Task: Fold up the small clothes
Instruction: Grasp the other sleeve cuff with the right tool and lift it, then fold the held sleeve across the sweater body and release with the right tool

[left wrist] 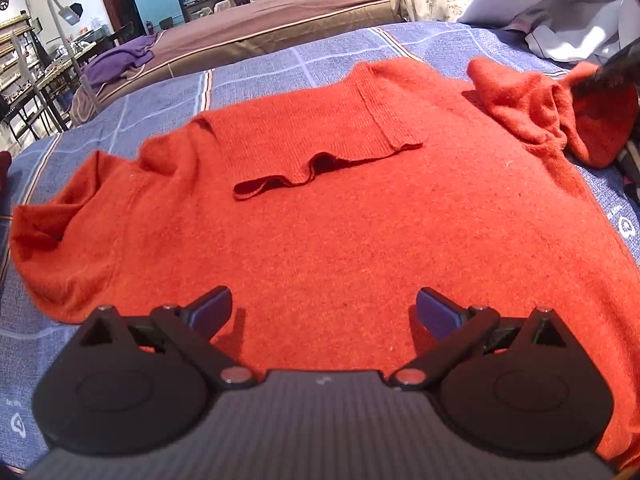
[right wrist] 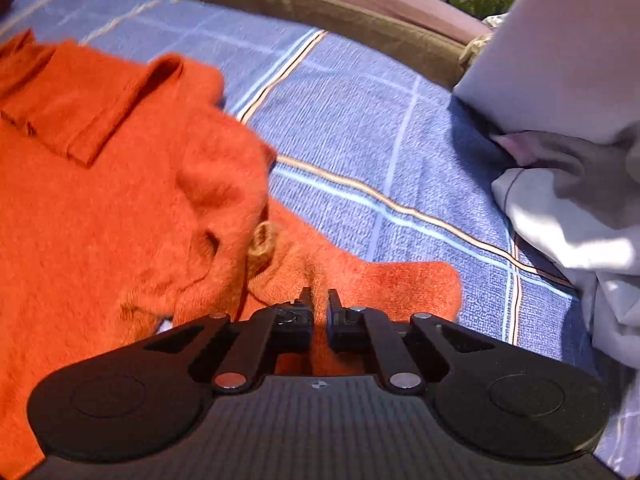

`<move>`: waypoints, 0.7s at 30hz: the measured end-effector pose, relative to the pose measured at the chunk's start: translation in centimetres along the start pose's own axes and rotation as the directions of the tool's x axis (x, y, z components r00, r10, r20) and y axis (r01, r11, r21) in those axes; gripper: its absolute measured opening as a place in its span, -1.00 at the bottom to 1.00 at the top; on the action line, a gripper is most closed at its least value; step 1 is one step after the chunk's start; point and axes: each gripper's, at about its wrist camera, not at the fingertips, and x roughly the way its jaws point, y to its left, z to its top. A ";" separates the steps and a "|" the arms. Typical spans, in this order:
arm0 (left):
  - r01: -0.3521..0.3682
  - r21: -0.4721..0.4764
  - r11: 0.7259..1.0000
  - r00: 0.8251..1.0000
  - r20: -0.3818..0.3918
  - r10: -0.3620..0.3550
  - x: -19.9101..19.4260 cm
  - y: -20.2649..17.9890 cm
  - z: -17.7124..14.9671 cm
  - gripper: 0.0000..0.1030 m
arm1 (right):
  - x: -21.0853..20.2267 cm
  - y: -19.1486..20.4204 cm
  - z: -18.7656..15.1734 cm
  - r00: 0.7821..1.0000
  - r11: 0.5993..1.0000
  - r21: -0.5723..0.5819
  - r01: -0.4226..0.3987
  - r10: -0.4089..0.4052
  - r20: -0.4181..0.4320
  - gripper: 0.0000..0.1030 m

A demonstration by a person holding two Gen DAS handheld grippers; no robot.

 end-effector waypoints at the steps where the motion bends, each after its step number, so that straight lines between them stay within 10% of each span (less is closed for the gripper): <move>1: 0.004 -0.005 1.000 1.000 0.000 -0.004 0.0 0.0 0.1 0.95 | -1.2 -0.9 0.0 0.999 0.998 0.063 -0.006 0.003 0.045 -0.84; 9: 0.074 -0.019 0.997 0.997 0.022 -0.074 -0.2 -1.2 0.9 0.95 | -12.5 -10.7 -2.2 0.930 0.850 0.516 -0.104 -0.101 0.354 -0.84; 21: 0.062 -0.082 0.995 0.998 0.005 -0.062 -0.2 0.4 -0.8 0.96 | -13.3 -18.5 -3.7 0.830 0.713 0.674 0.194 -0.486 0.275 -0.85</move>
